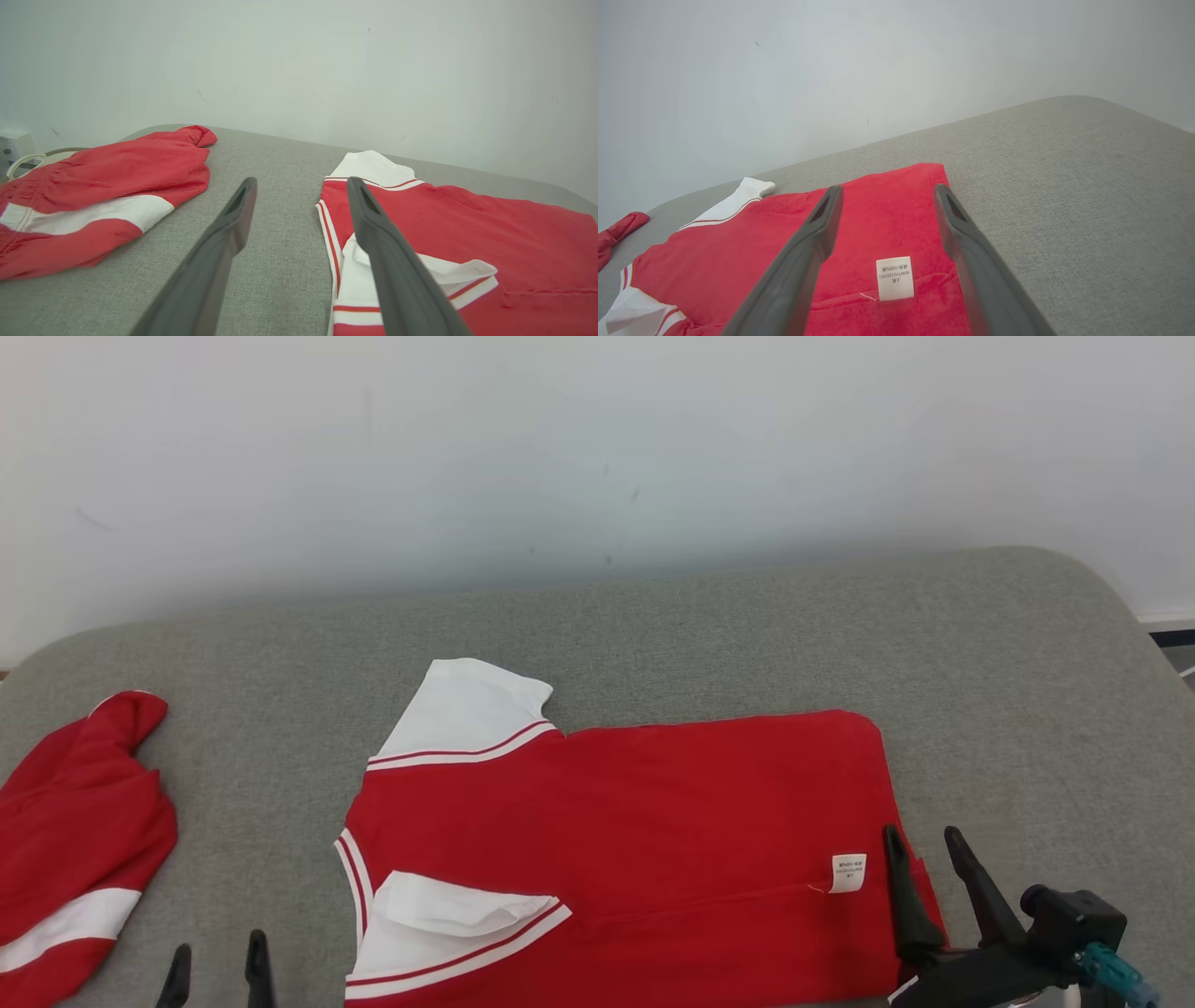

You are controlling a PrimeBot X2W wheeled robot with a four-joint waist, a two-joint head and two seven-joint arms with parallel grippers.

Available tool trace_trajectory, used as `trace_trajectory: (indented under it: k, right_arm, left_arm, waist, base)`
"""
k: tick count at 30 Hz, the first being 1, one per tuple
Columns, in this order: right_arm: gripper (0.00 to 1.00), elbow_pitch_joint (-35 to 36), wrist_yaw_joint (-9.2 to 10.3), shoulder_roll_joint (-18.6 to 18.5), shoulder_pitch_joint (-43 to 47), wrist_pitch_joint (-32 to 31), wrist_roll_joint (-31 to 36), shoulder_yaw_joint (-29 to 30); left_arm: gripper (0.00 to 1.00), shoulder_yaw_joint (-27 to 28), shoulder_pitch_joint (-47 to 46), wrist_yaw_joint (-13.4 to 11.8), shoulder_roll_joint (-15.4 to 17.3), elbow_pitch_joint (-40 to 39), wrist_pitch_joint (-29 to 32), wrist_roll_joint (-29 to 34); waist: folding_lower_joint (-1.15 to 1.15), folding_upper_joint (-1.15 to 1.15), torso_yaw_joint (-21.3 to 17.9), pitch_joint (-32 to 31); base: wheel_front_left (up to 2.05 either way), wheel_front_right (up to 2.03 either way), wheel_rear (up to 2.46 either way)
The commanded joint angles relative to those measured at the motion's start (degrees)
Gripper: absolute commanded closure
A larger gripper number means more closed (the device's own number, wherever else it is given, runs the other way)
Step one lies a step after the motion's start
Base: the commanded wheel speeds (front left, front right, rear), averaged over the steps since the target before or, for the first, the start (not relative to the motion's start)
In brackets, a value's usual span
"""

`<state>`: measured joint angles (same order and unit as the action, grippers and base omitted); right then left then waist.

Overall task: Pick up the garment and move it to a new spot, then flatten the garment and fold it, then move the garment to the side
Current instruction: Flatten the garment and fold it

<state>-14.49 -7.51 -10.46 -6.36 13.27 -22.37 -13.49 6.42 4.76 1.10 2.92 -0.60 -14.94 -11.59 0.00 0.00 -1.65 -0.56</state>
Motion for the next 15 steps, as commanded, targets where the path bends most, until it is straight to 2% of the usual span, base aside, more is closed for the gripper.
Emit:
trace_trajectory:
  k: [1,4,10,15]
  right_arm:
    - [0.00,0.1,0.03,0.4,1.1,0.6,0.8,-0.1]
    - [0.00,-0.3,0.03,1.0,1.3,1.1,1.4,-0.3]
    - [0.00,-0.7,0.03,1.1,0.3,1.5,2.2,-1.1]
    - [0.00,-0.9,0.03,1.3,-1.1,1.5,2.3,-1.6]
  left_arm:
    - [0.00,0.7,0.8,-0.2,0.0,-0.3,-0.1,0.2]
    - [0.00,1.2,0.4,-0.2,0.0,-0.5,-0.1,-0.1]
    - [0.00,1.7,-2.3,1.4,0.0,1.1,-0.1,0.6]
    - [0.00,1.4,-6.6,3.0,1.7,3.9,-0.1,1.5]
  waist:
    - [0.00,0.00,0.3,0.0]
    - [0.00,0.00,0.6,0.0]
    - [0.00,0.00,0.1,0.6]
    - [0.00,0.00,-1.6,1.9]
  base:
    - [0.00,0.00,0.00]
    - [0.00,0.00,0.00]
    - [0.00,0.00,0.00]
    - [0.00,0.00,0.00]
